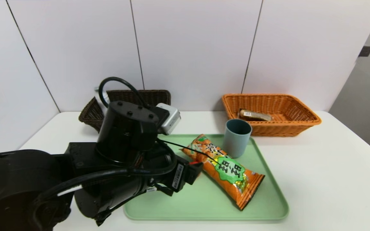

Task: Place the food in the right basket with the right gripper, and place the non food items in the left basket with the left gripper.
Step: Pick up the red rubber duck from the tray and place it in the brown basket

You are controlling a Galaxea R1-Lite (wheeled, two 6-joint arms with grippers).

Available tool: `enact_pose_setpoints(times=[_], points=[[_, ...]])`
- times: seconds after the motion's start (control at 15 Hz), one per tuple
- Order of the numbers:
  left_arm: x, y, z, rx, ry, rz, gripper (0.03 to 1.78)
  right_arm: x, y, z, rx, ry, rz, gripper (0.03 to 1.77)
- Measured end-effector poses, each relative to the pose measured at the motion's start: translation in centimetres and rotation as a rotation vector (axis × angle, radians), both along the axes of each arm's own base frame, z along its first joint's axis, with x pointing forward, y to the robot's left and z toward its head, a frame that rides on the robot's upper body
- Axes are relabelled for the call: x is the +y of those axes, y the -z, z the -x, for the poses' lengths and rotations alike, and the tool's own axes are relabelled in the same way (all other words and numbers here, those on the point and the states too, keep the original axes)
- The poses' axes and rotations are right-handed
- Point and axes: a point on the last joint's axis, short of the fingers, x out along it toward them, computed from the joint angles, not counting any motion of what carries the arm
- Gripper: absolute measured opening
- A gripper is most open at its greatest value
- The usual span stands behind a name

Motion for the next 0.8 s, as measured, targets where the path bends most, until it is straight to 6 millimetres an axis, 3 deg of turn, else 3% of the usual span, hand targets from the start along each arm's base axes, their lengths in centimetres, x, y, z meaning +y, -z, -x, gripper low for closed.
enact_pose_setpoints(times=[0.6,0.8], points=[[-2.8,0.7,-2.2,0.178,-0.017,-0.185,1.69,0.0,1.5,-0.4,0.065,0.005,0.011,1.7],[-3.7,1.0,-3.0,0.243,-0.065,-0.163,1.69,0.0,2.0,-0.3,0.081,0.005,0.013,1.7]])
